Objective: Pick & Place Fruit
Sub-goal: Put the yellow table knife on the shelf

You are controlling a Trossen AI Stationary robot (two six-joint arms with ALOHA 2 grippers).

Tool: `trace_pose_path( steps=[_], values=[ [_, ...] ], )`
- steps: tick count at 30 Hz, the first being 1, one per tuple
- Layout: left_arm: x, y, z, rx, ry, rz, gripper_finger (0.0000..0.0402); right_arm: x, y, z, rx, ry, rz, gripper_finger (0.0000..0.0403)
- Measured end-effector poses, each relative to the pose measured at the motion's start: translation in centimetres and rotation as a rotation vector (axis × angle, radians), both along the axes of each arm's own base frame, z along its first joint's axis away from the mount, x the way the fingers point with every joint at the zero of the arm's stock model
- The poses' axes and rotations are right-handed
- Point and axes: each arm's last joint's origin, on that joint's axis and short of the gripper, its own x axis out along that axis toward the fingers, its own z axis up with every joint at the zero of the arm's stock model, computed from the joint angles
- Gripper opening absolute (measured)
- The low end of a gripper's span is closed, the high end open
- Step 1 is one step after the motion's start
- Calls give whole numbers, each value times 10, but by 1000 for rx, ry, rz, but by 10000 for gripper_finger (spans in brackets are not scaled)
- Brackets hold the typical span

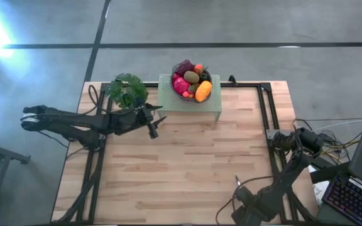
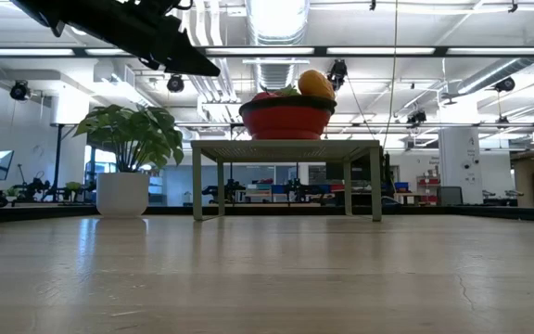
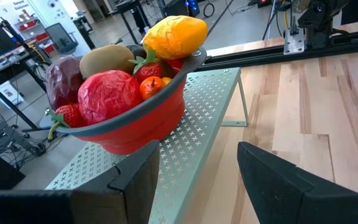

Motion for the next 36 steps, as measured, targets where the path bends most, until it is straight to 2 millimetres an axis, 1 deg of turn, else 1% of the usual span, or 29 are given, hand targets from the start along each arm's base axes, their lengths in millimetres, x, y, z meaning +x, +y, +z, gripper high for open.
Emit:
trace_pose_path(
  steps=[6, 11, 14, 17, 20, 23, 25, 29, 32, 36],
  values=[
    [0, 0, 0, 0, 0, 0, 222, 1, 4, -5, 24, 32, -38, 171],
    [0, 0, 0, 0, 1, 0, 222, -1, 7, -5, 55, 50, -68, 175],
    [0, 0, 0, 0, 0, 0, 222, -7, 12, -5, 62, 55, -98, 184],
    [0, 0, 0, 0, 0, 0, 222, -18, 19, -5, 57, 60, -142, 192],
    [0, 0, 0, 0, 0, 0, 222, -26, 26, -5, 49, 8, -187, 196],
    [0, 0, 0, 0, 0, 0, 222, -30, 31, -6, 39, -70, -226, 193],
    [0, 0, 0, 0, 0, 0, 222, -30, 34, -10, 43, -77, -234, 188],
    [0, 0, 0, 0, 0, 0, 222, -28, 41, -26, 27, -55, -231, 175],
    [0, 0, 0, 0, 0, 0, 222, -26, 45, -33, 17, -31, -233, 168],
    [0, 0, 0, 0, 3, 0, 222, -23, 46, -41, -3, -9, -252, 157]
  ],
)
